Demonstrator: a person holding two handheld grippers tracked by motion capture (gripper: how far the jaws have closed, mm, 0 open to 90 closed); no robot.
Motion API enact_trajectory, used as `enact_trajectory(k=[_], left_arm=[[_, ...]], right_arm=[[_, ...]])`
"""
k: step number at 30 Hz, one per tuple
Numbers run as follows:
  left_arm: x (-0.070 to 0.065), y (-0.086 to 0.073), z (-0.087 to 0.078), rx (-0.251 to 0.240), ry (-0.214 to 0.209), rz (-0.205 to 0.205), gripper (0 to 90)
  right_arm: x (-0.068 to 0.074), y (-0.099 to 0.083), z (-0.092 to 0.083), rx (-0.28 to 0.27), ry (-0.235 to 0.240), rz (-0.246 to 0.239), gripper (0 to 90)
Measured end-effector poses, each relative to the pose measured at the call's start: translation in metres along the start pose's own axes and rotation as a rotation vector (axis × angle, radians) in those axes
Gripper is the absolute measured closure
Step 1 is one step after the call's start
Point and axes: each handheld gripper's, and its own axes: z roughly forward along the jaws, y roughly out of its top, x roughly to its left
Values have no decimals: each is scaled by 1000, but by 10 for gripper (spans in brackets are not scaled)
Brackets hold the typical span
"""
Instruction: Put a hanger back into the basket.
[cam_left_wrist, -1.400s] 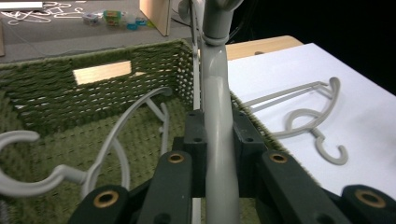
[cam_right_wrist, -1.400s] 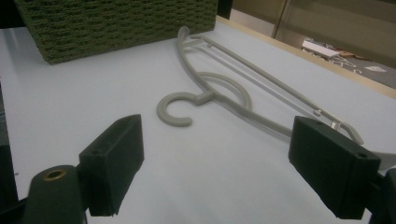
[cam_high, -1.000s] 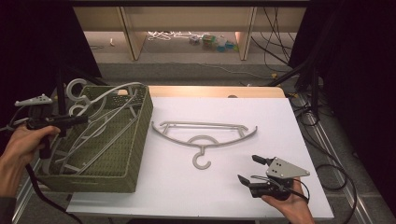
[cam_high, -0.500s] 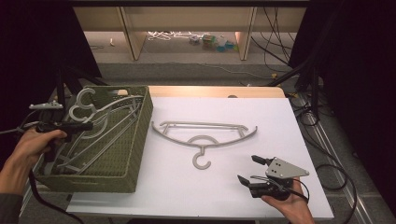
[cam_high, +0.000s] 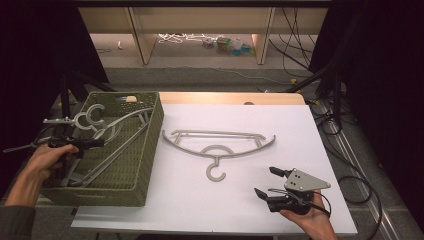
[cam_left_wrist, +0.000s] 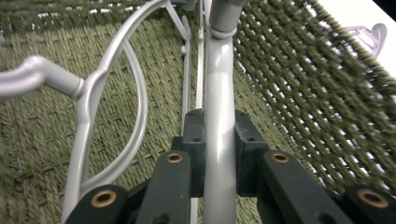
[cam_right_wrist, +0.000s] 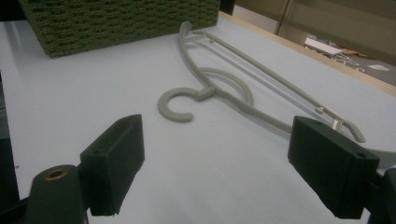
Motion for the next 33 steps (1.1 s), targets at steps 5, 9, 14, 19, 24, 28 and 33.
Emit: enact_trajectory(k=[5,9,14,19,24,28,33], left_arm=[[1,-1,3,17,45,2,759],[2,1,-1,18,68,-3,751],[4,2,-7,37,141,6,733],[7,1,-9,80,194,12,749],[9,3,-17,87,246,30,682],[-5,8,-29,-32,270,-18,603],[-32,17,-62,-163,243,-30,503]], right_arm=[[0,0,0,-1,3,4,195],[0,-1,1,-8,-1,3,195],[1,-1,1,-3,7,6,195],[0,-1,1,4,10,1,195],[0,-1,1,7,11,2,195],[-1,-1,0,12,2,1,193],[-1,-1,1,4,8,3,193]])
